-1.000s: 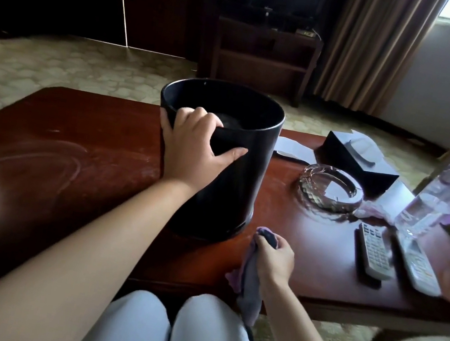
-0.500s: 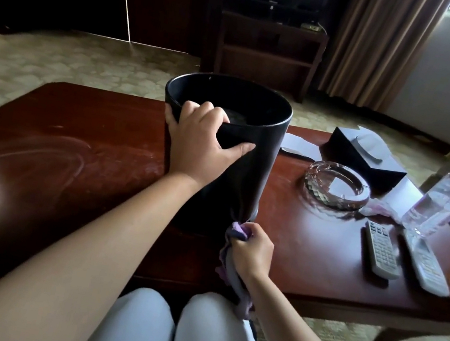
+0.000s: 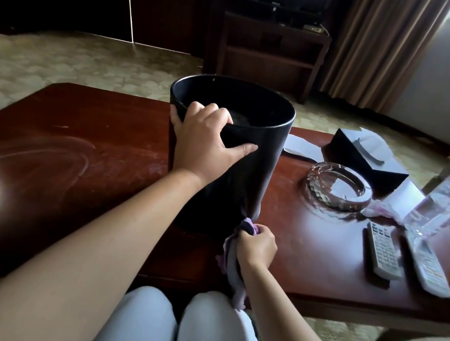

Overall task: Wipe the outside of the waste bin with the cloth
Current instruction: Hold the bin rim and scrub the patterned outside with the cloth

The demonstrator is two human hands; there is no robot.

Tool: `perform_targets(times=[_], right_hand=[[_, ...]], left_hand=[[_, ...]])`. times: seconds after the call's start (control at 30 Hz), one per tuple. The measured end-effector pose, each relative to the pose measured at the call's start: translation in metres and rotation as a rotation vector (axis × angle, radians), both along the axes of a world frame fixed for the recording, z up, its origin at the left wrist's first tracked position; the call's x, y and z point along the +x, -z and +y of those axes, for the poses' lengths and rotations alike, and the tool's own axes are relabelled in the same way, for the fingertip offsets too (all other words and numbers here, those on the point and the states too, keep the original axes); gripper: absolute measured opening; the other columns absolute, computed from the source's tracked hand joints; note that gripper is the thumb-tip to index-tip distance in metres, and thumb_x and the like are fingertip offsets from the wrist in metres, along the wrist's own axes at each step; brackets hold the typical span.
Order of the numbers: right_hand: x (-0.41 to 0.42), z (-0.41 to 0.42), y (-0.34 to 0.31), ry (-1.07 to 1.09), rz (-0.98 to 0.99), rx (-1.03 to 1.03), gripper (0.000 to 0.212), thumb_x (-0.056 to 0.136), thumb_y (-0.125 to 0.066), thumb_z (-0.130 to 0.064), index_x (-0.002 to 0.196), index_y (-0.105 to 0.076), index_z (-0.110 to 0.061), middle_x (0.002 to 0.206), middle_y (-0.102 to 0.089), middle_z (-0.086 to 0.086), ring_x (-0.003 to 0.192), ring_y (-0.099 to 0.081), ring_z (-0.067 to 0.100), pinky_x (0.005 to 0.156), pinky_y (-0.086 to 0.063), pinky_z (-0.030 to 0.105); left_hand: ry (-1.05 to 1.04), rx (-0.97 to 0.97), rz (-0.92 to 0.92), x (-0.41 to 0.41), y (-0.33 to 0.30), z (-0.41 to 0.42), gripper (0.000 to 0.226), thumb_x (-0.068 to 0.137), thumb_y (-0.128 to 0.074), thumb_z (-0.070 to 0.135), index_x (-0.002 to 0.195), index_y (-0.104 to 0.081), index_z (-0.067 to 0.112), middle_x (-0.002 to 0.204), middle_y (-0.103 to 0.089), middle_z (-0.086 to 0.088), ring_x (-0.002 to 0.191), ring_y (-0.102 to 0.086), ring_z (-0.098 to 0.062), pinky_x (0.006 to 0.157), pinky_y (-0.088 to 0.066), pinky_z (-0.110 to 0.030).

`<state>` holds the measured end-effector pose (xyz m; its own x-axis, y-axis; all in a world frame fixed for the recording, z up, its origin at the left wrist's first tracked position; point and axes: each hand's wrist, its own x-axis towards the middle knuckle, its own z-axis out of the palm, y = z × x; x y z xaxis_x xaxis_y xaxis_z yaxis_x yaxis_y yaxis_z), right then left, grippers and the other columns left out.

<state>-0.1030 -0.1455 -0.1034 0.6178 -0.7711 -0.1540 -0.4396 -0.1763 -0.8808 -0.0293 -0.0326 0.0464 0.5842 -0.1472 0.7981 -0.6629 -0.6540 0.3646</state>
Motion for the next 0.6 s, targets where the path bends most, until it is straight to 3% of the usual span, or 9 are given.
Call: perform_targets(times=[0.1, 0.3, 0.4, 0.53, 0.6], right_hand=[[-0.006, 0.0, 0.002, -0.133, -0.008, -0.033, 0.019, 0.085, -0.061, -0.034, 0.082, -0.066, -0.016, 0.08, -0.068, 0.003, 0.076, -0.06, 0.02, 0.065, -0.037, 0.024], [0.012, -0.001, -0.002, 0.07, -0.02, 0.044, 0.02, 0.088, -0.057, -0.031, 0.096, -0.065, -0.015, 0.094, -0.067, 0.009, 0.088, -0.059, 0.026, 0.071, -0.035, 0.024], [0.019, -0.015, -0.009, 0.076, 0.013, 0.053, 0.019, 0.086, -0.058, -0.026, 0.099, -0.065, -0.014, 0.098, -0.067, 0.009, 0.096, -0.061, 0.028, 0.072, -0.035, 0.024], [0.016, -0.027, -0.01, 0.008, 0.017, 0.082, 0.012, 0.078, -0.064, -0.022, 0.087, -0.069, -0.017, 0.082, -0.067, 0.003, 0.081, -0.06, 0.022, 0.068, -0.039, 0.024], [0.006, -0.032, -0.008, -0.067, -0.074, 0.178, 0.008, 0.072, -0.067, -0.016, 0.078, -0.072, -0.018, 0.071, -0.068, 0.001, 0.07, -0.061, 0.018, 0.066, -0.048, 0.029]], left_hand=[[-0.016, -0.007, -0.005, 0.001, 0.002, -0.001, 0.05, 0.057, -0.081, 0.051, 0.072, -0.055, 0.011, 0.074, -0.043, 0.01, 0.085, -0.052, -0.027, 0.095, -0.026, -0.07], [0.001, -0.014, 0.034, 0.0, -0.002, 0.002, 0.04, 0.064, -0.077, 0.047, 0.071, -0.051, 0.018, 0.073, -0.046, 0.009, 0.09, -0.051, -0.027, 0.102, -0.016, -0.068], [0.021, -0.044, 0.06, 0.001, -0.004, 0.003, 0.043, 0.068, -0.064, 0.06, 0.069, -0.044, 0.022, 0.071, -0.048, 0.011, 0.09, -0.05, -0.021, 0.105, -0.012, -0.065], [0.023, -0.053, 0.098, 0.006, -0.004, 0.001, 0.043, 0.071, -0.059, 0.063, 0.067, -0.045, 0.022, 0.07, -0.05, 0.012, 0.091, -0.049, -0.019, 0.106, -0.01, -0.064], [0.033, -0.061, 0.09, 0.006, -0.003, -0.001, 0.044, 0.072, -0.055, 0.065, 0.066, -0.045, 0.022, 0.069, -0.05, 0.012, 0.091, -0.048, -0.017, 0.105, -0.009, -0.064]])
